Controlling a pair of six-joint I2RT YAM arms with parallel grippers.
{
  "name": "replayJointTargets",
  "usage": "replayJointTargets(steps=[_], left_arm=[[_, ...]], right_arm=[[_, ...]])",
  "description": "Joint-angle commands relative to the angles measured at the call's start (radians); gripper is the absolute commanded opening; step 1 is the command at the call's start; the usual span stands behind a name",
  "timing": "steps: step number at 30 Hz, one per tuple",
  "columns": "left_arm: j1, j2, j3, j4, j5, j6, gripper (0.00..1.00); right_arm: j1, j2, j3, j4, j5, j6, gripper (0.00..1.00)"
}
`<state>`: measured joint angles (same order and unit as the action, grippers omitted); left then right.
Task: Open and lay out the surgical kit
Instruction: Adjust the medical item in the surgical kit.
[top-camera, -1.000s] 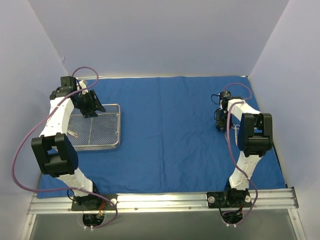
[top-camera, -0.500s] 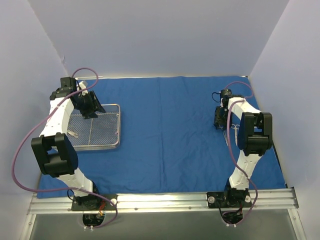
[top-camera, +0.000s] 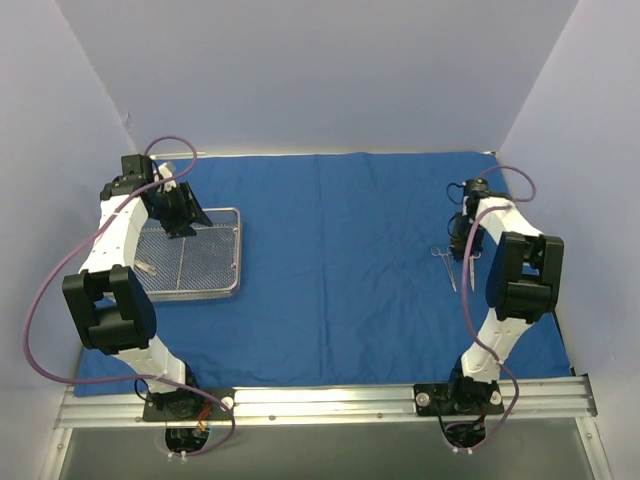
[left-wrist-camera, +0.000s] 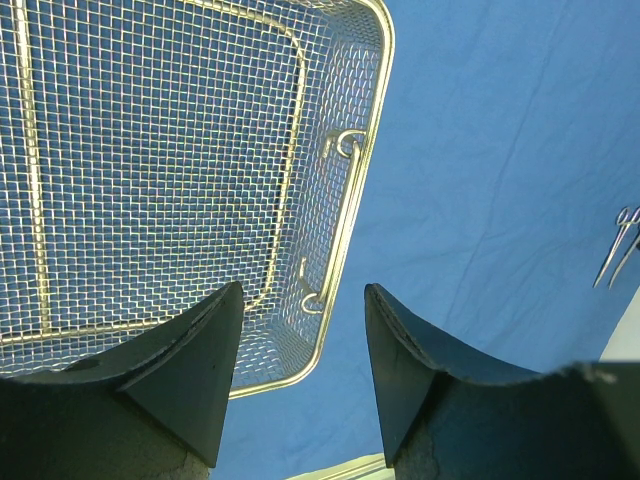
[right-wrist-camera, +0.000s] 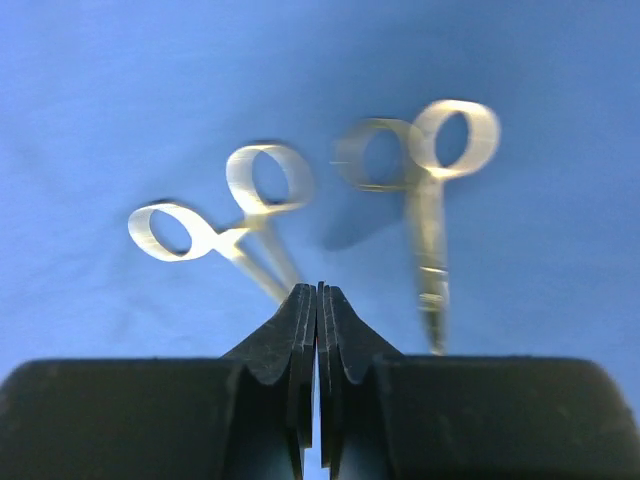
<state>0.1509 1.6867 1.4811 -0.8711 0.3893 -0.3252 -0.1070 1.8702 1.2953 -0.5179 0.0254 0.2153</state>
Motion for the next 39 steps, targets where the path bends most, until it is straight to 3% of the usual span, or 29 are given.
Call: replayJointTargets(steps=[1,23,39], left_arm=[[0.009,-0.021,0.001,0.014,0.003,0.002,0.61],[0.033,0.007,-0.001,0.014,0.02,0.006,0.61],[0.035,0.021,0.01,0.017,0.033,-0.006,0.6]], right_arm=[[-0.057,-0.069,-0.03,-0.042,0.019,0.029,0.0],[-0.12,-0.059,-0.177,-0.05,0.108,0.052,0.0],[-0.149,-0.068,-0.16,-0.047,0.082,0.021,0.0]])
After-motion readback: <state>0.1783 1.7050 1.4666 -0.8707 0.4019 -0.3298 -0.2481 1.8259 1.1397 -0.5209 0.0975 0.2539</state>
